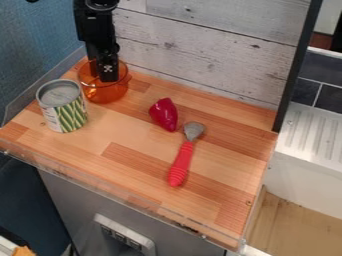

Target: Move the red object to the bottom right side of the table

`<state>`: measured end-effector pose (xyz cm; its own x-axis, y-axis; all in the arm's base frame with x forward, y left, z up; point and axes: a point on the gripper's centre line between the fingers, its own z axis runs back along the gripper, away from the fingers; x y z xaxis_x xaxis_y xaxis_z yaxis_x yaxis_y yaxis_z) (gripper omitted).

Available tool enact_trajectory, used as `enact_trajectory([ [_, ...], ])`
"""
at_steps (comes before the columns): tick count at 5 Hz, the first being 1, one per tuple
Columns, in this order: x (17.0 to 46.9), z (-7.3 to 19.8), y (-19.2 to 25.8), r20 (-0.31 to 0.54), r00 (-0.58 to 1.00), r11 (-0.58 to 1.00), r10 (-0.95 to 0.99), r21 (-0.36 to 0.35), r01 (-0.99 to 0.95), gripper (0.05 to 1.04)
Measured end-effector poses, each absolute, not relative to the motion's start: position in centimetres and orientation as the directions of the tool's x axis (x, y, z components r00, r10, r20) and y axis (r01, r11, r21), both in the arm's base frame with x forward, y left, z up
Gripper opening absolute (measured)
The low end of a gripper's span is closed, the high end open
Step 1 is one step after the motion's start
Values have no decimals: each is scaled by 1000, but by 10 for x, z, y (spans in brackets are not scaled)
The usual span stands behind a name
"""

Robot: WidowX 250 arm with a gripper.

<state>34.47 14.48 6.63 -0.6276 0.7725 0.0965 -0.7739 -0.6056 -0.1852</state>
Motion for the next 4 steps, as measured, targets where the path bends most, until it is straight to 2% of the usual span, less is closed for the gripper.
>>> enact_trajectory([
  [1,342,53,144,107,-623,-607,775,-153,-780,1000],
  [2,341,46,133,135,-545,-527,828,-146,-837,1001],
  [4,339,61,104,171,-411,-379,895,-194,-905,1000],
])
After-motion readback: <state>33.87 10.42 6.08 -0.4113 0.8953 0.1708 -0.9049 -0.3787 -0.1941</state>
